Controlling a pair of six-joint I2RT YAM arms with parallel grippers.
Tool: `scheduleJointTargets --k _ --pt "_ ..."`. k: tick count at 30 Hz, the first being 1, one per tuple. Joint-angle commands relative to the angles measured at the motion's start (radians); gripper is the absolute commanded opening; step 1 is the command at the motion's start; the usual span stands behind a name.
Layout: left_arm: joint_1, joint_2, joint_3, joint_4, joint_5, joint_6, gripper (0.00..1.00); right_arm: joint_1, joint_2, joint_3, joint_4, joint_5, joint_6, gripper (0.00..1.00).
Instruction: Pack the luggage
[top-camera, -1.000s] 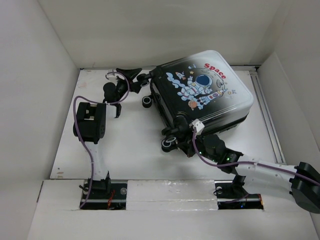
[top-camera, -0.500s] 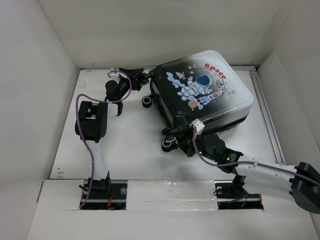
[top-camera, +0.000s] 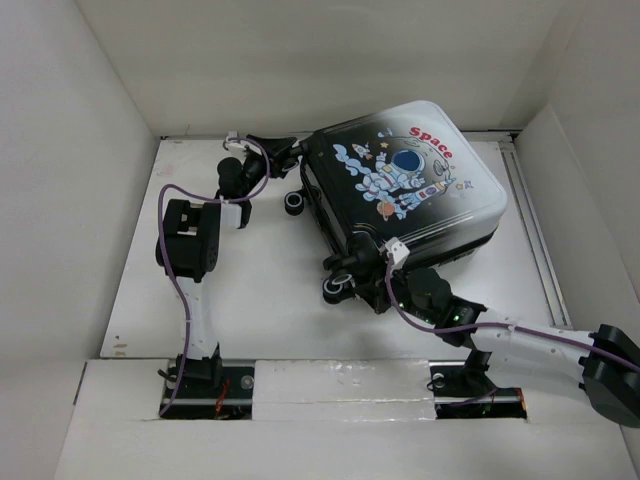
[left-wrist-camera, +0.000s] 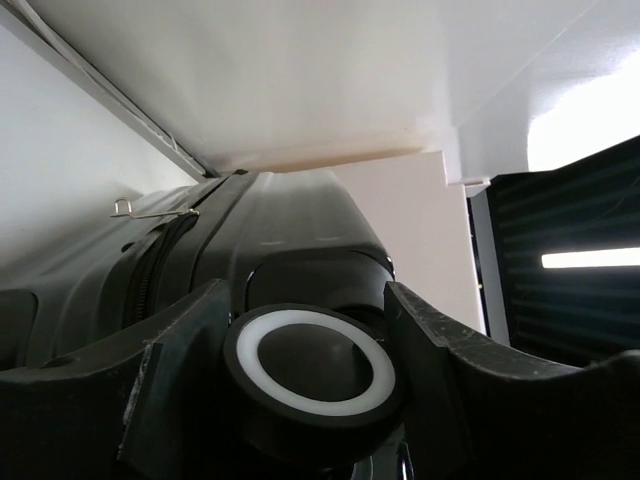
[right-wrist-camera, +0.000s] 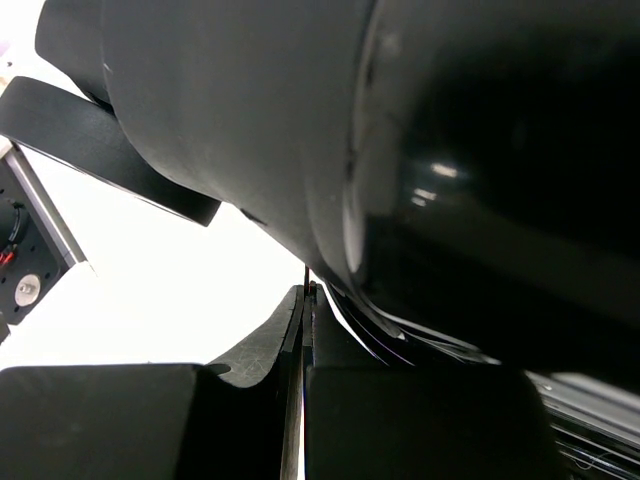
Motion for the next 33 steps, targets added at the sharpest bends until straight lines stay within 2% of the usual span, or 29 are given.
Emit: scheduleJointTargets --k 1,2,4,5,6,10,15,21,26,29,31,33 --pt "-0.020 -0.021 0.062 0.139 0.014 0.016 0.38 -0.001 -0.018 0.014 0.053 -0.036 -0.001 0.00" --pt "-0.020 -0.012 0.073 0.127 0.014 0.016 0.28 -0.001 -0.028 0.014 0.053 -0.036 -0.001 0.00" --pt "-0.020 -0.001 0.084 0.126 0.014 0.016 0.19 -0.001 -0.037 0.014 0.044 -0.036 -0.001 0.00" --pt "-0.020 -0.001 0.093 0.117 0.014 0.016 0.05 -0.001 -0.037 0.014 0.044 -0.036 -0.001 0.00" --pt "-0.020 -0.001 0.093 0.117 0.014 0.025 0.00 -0.001 -0.051 0.014 0.033 -0.025 -0.001 0.00" --pt "-0.011 -0.035 0.040 0.129 0.005 0.069 0.00 -0.010 -0.103 -0.004 0.006 0.024 0.008 0.00" --pt "0.026 -0.121 -0.107 0.152 -0.015 0.154 0.00 -0.114 -0.153 0.005 -0.039 -0.075 0.008 0.00" --pt "0.065 -0.294 -0.443 0.332 -0.074 0.185 0.00 -0.252 -0.157 0.117 -0.093 -0.171 -0.053 0.00" --pt "0.046 -0.458 -0.727 0.373 -0.095 0.208 0.00 -0.346 -0.117 0.210 -0.108 -0.191 -0.094 0.00" --pt "0.006 -0.584 -0.844 0.367 -0.138 0.208 0.00 -0.357 -0.103 0.211 -0.093 -0.212 -0.088 0.00" --pt "-0.029 -0.674 -0.943 0.328 -0.163 0.217 0.00 -0.345 -0.118 0.096 -0.013 -0.212 -0.010 0.00" --pt "-0.038 -0.754 -1.006 0.295 -0.186 0.217 0.00 -0.296 -0.129 -0.072 0.196 -0.212 0.061 0.00"
